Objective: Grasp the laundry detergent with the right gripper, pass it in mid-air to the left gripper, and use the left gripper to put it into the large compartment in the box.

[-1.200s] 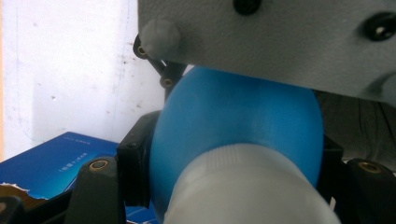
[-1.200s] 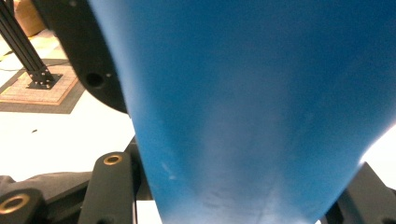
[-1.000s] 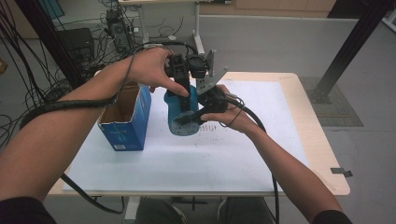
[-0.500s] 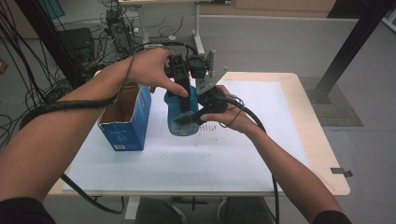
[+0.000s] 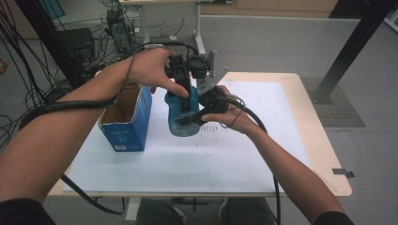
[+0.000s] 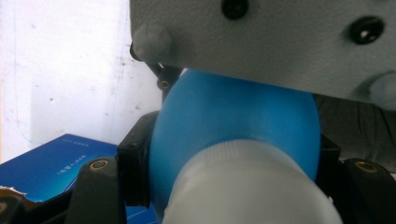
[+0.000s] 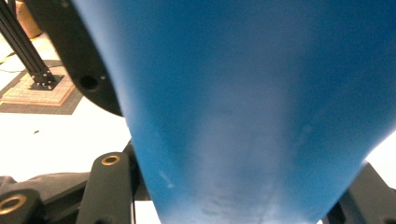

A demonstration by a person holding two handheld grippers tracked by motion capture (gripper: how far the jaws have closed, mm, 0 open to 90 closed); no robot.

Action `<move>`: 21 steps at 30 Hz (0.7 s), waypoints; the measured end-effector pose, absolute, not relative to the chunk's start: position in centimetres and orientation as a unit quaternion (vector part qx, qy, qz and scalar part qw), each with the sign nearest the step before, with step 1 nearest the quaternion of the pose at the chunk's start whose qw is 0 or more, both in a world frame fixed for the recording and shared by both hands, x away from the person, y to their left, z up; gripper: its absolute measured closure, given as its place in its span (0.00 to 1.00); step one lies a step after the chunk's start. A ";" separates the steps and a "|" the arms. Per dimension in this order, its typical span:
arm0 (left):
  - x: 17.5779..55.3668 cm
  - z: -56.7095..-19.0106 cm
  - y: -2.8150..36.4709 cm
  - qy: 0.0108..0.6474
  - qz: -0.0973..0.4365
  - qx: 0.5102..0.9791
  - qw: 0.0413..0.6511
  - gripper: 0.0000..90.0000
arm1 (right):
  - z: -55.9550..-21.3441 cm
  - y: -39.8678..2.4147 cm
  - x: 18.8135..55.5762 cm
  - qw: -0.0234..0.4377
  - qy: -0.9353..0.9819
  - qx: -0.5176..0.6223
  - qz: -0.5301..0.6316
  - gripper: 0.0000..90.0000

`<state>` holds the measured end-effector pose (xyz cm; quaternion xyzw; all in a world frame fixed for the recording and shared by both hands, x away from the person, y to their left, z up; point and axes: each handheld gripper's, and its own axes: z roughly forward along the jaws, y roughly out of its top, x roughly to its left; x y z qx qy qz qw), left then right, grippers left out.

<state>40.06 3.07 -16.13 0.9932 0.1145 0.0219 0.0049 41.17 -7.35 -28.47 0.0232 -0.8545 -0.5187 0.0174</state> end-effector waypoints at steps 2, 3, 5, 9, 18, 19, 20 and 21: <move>40.1 -16.2 3.1 0.115 0.021 0.993 0.005 0.41 | -28.5 -7.3 41.4 0.009 -0.851 0.031 -0.524 0.47; 40.1 -16.2 3.1 0.115 0.021 0.993 0.005 0.41 | -28.5 -7.3 41.4 0.009 -0.851 0.031 -0.524 0.47; 40.1 -16.2 3.1 0.116 0.022 0.993 0.005 0.41 | -28.5 -7.2 41.3 0.015 -0.850 0.028 -0.526 0.47; 40.1 -16.2 3.1 0.117 0.022 0.993 0.006 0.41 | -28.6 -7.2 41.4 0.008 -0.851 0.032 -0.524 0.47; 40.1 -16.2 3.1 0.116 0.021 0.993 0.004 0.41 | -28.6 -7.2 41.4 0.011 -0.854 0.029 -0.520 0.47; 40.1 -16.2 3.1 0.116 0.021 0.993 0.004 0.41 | -28.6 -7.2 41.4 0.011 -0.853 0.028 -0.520 0.47; 40.1 -16.2 3.1 0.116 0.022 0.993 0.005 0.41 | -28.6 -7.2 41.4 0.011 -0.853 0.029 -0.520 0.47; 40.1 -16.2 3.2 0.117 0.022 0.993 0.005 0.41 | -28.6 -7.2 41.4 0.011 -0.853 0.029 -0.520 0.47</move>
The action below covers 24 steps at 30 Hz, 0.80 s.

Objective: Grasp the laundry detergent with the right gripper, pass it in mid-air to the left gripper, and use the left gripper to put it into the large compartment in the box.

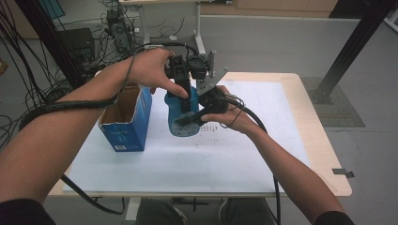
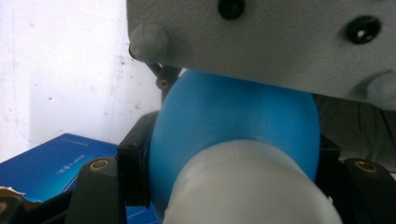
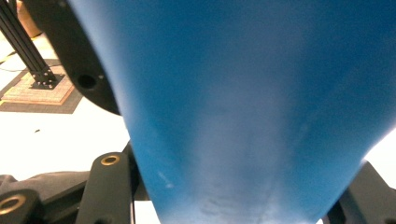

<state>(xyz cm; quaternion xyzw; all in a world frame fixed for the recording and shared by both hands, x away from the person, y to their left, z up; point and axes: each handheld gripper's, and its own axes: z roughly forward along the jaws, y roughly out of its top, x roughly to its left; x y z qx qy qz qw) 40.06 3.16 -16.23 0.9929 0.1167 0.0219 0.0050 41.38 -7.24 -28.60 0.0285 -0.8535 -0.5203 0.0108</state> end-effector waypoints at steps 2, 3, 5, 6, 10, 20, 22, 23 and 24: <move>40.0 -16.2 3.2 0.117 0.023 0.993 0.005 0.41 | -28.6 -7.2 41.4 0.011 -0.853 0.029 -0.521 0.47; 40.0 -16.2 3.2 0.117 0.023 0.993 0.005 0.41 | -28.6 -7.2 41.4 0.010 -0.853 0.029 -0.521 0.47; 40.0 -16.3 3.3 0.117 0.022 0.993 0.005 0.41 | -28.6 -7.2 41.4 0.012 -0.853 0.028 -0.521 0.47; 40.0 -16.3 3.3 0.117 0.022 0.993 0.005 0.41 | -28.6 -7.2 41.2 0.019 -0.852 0.025 -0.523 0.47; 40.0 -16.3 3.4 0.118 0.023 0.993 0.005 0.41 | -28.6 -7.1 41.2 0.018 -0.852 0.025 -0.522 0.47; 39.9 -16.3 3.4 0.118 0.023 0.993 0.005 0.41 | -28.7 -7.0 41.2 0.018 -0.852 0.026 -0.523 0.46; 39.9 -16.3 3.4 0.119 0.023 0.993 0.004 0.41 | -28.7 -7.0 41.2 0.018 -0.851 0.025 -0.524 0.46; 39.9 -16.3 3.4 0.119 0.024 0.993 0.003 0.41 | -28.7 -7.0 41.3 0.018 -0.851 0.024 -0.524 0.46; 39.9 -16.3 3.4 0.119 0.024 0.993 0.003 0.41 | -28.7 -7.0 41.3 0.018 -0.851 0.024 -0.524 0.46</move>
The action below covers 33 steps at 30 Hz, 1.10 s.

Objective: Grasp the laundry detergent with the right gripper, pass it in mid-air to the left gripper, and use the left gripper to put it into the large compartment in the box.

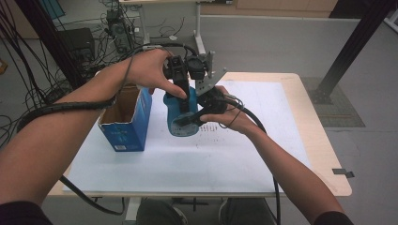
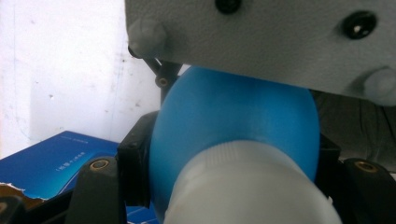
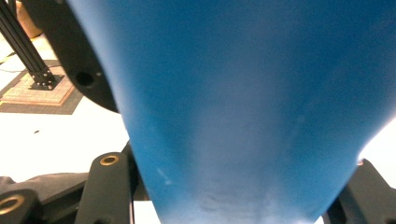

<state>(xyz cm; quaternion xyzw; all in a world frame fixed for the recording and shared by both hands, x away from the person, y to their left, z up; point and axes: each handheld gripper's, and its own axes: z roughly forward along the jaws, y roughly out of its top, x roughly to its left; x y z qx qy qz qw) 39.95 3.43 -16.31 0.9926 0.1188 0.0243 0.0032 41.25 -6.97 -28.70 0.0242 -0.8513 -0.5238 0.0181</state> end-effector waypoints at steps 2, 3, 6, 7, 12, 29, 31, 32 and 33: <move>39.9 -16.3 3.4 0.118 0.025 0.993 0.001 0.41 | -28.7 -6.9 41.3 0.017 -0.851 0.024 -0.524 0.46; 39.9 -16.3 3.4 0.118 0.025 0.993 0.001 0.41 | -28.7 -6.9 41.3 0.018 -0.851 0.024 -0.524 0.46; 39.9 -16.3 3.4 0.118 0.026 0.993 0.001 0.41 | -28.7 -6.9 41.3 0.017 -0.851 0.025 -0.525 0.46; 39.9 -16.2 3.5 0.120 0.025 0.992 0.001 0.41 | -28.7 -6.9 41.3 0.019 -0.851 0.023 -0.524 0.46; 39.9 -16.2 3.4 0.119 0.026 0.993 -0.001 0.41 | -28.7 -7.0 41.4 0.020 -0.851 0.024 -0.525 0.45; 39.9 -16.1 3.5 0.121 0.021 0.992 0.003 0.41 | -28.8 -7.0 41.4 0.020 -0.850 0.015 -0.526 0.39; 39.9 -16.1 3.6 0.124 0.019 0.992 0.006 0.41 | -28.8 -7.0 41.3 0.032 -0.849 0.010 -0.527 0.39; 39.9 -16.1 3.6 0.124 0.019 0.992 0.006 0.41 | -28.8 -7.0 41.3 0.032 -0.849 0.010 -0.527 0.39; 39.9 -16.1 3.6 0.126 0.018 0.992 0.007 0.41 | -28.8 -7.0 41.3 0.031 -0.850 0.008 -0.525 0.37</move>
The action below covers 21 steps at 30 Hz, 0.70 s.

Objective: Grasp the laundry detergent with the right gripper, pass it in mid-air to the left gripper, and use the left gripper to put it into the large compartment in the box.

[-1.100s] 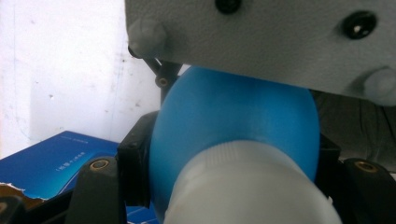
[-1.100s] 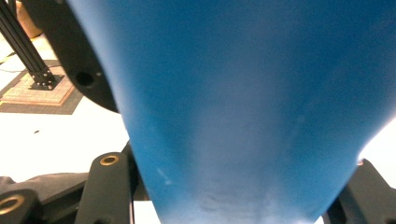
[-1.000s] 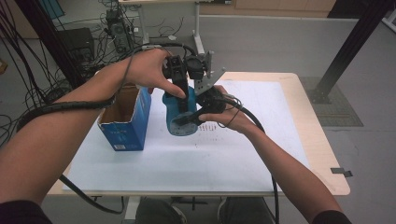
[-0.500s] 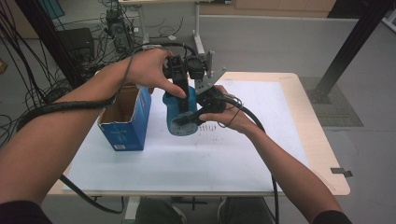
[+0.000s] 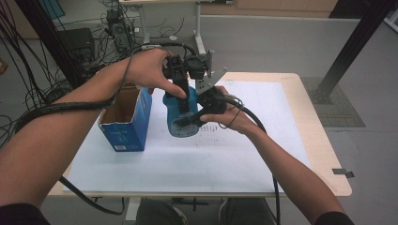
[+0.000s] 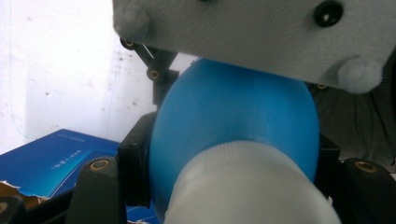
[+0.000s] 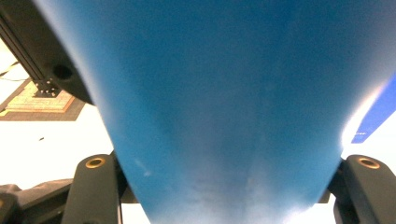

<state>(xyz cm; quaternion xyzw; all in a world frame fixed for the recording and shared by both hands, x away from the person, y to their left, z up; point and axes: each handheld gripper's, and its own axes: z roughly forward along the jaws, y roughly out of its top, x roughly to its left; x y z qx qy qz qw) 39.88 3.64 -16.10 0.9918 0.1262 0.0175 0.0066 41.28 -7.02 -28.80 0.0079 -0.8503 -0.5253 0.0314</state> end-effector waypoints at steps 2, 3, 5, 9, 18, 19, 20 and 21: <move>39.9 -16.0 3.7 0.127 0.018 0.992 0.003 0.41 | -28.9 -7.2 41.4 0.029 -0.852 0.003 -0.523 0.31; 39.9 -16.0 3.7 0.127 0.018 0.992 0.003 0.41 | -28.9 -7.2 41.4 0.029 -0.852 0.003 -0.523 0.31; 39.9 -16.0 3.8 0.130 0.019 0.991 0.002 0.41 | -28.9 -7.4 41.5 0.031 -0.853 -0.011 -0.520 0.23; 40.1 -15.9 4.2 0.143 0.018 0.990 0.000 0.41 | -28.7 -8.1 41.4 0.026 -0.855 -0.021 -0.517 0.13; 40.7 -14.5 6.1 0.192 0.026 0.981 0.003 0.41 | -27.9 -11.2 41.2 0.011 -0.886 -0.064 -0.458 0.07; 40.7 -14.5 6.1 0.192 0.026 0.981 0.003 0.41 | -27.9 -11.2 41.2 0.011 -0.886 -0.064 -0.458 0.07; 40.8 -14.1 6.4 0.204 0.026 0.979 0.003 0.41 | -27.8 -12.0 41.2 0.012 -0.891 -0.076 -0.447 0.07; 41.0 -13.9 6.6 0.211 0.025 0.977 0.003 0.41 | -27.7 -12.5 41.2 0.011 -0.893 -0.081 -0.443 0.07</move>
